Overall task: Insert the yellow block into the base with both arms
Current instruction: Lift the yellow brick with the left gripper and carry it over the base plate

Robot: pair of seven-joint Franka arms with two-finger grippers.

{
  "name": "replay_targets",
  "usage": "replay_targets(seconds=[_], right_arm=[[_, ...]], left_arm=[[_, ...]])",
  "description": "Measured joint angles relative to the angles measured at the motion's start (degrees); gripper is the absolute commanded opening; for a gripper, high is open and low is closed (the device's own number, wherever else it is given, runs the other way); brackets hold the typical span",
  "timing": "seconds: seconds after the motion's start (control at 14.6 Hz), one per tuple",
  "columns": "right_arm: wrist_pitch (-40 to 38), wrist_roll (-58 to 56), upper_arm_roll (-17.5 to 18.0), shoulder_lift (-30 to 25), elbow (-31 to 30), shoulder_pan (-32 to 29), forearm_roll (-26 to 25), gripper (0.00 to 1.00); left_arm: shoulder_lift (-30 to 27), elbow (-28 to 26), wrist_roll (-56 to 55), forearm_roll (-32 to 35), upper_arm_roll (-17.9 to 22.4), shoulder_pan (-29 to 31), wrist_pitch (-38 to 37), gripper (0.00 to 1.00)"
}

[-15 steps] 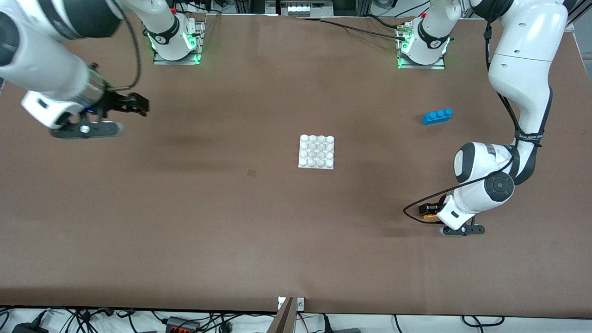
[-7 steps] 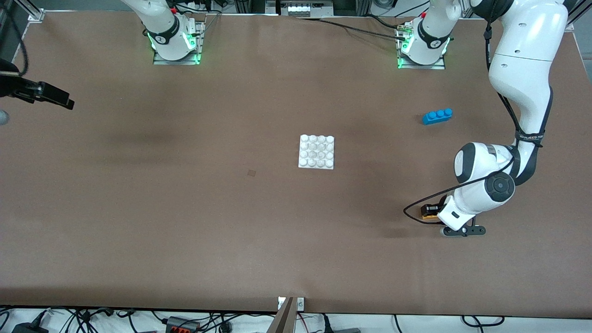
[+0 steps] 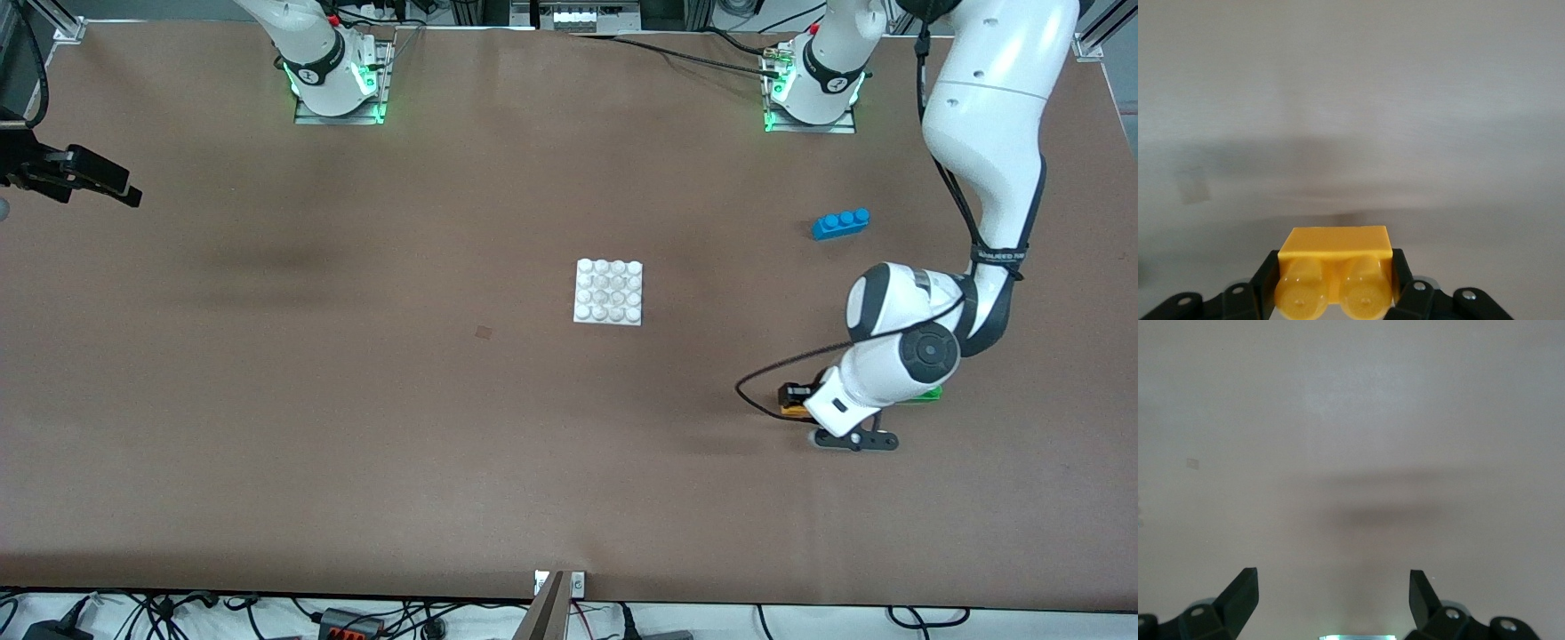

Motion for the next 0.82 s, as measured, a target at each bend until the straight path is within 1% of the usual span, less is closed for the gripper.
replay_targets(seconds=[0.21, 0.34, 0.55, 0.62, 0.69, 0.82], right_arm=[[0.3, -0.4, 0.3, 0.0, 0.0, 0.0, -1.5, 1.0], [2.6, -1.1, 0.3, 0.0, 0.0, 0.0, -2.3, 1.0], [4.0, -2.2, 0.4, 0.6, 0.0, 0.0, -2.8, 1.0], [4.1, -2.2, 0.5, 0.7, 0.0, 0.0, -2.8, 1.0], [4.1, -2.2, 0.5, 0.8, 0.0, 0.1, -2.8, 1.0], [4.2, -2.2, 0.6, 0.8, 0.0, 0.1, -2.8, 1.0]], left_arm=[[-2.5, 0.6, -0.6, 0.0, -3.3, -1.2, -3.7, 0.27], [-3.1, 1.0, -2.6, 0.0, -6.4, -1.3, -4.9, 0.27], [-3.1, 1.0, -13.9, 0.0, -10.7, -2.9, -5.2, 0.27], [-3.1, 1.0, -17.1, 0.0, -11.3, -4.4, -5.2, 0.26], [-3.1, 1.0, -19.3, 0.0, -11.6, -6.3, -5.1, 0.23], [-3.3, -0.3, -21.1, 0.0, -11.7, -10.3, -3.2, 0.22]])
